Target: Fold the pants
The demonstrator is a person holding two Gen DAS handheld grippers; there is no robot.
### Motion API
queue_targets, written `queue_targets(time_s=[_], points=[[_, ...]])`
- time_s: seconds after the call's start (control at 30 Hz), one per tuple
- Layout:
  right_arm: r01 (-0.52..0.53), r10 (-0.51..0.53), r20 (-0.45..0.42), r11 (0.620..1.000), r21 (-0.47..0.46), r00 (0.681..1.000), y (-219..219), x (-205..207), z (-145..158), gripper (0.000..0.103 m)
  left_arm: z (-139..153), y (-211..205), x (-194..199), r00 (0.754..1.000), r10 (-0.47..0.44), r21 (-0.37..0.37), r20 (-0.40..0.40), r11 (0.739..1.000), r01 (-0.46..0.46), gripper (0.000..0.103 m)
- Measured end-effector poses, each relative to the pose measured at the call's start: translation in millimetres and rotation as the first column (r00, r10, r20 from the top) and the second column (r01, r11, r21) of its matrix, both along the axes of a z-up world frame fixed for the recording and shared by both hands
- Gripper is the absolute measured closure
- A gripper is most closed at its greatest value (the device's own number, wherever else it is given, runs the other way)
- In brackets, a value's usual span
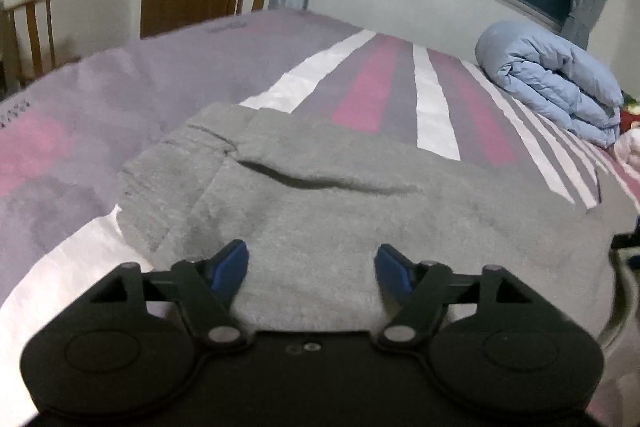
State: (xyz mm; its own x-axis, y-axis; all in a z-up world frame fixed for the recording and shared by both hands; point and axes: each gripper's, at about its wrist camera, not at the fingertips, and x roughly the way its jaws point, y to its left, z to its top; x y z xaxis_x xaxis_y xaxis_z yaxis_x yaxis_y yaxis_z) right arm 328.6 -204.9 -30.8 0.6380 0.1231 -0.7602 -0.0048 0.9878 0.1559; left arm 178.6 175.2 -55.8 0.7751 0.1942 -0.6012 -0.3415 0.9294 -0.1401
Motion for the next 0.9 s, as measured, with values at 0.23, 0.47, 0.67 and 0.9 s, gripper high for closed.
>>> queue_targets(time_s=[0.23, 0.47, 0.67, 0.9], points=[[-0.022, 0.023, 0.015, 0.998, -0.065, 1.000, -16, -11, 4, 0.095, -9, -8, -8, 1.000, -0.023, 0.052, 0.012, 0.998, 0.022, 0.039], [0.181, -0.196, 0.085, 0.971, 0.156, 0.977, -76, -139, 5, 0.102, -10, -8, -10, 0.999, -0.023, 0.052, 0.028, 0.998, 0.021, 0.039], [0.224, -0.257, 0.138, 0.950, 0.220, 0.956, -120, -171, -2, 0.101, -10, -4, -14, 0.998, -0.015, 0.010, 0.062, 1.000, 0.014, 0.038], [0.006, 0.009, 0.215, 0.998, -0.069, 0.977, -75, -93, 36, 0.097, -2, 0, -20, 0.994, 0.049, -0.008, 0.101, 0.999, -0.049, 0.039]])
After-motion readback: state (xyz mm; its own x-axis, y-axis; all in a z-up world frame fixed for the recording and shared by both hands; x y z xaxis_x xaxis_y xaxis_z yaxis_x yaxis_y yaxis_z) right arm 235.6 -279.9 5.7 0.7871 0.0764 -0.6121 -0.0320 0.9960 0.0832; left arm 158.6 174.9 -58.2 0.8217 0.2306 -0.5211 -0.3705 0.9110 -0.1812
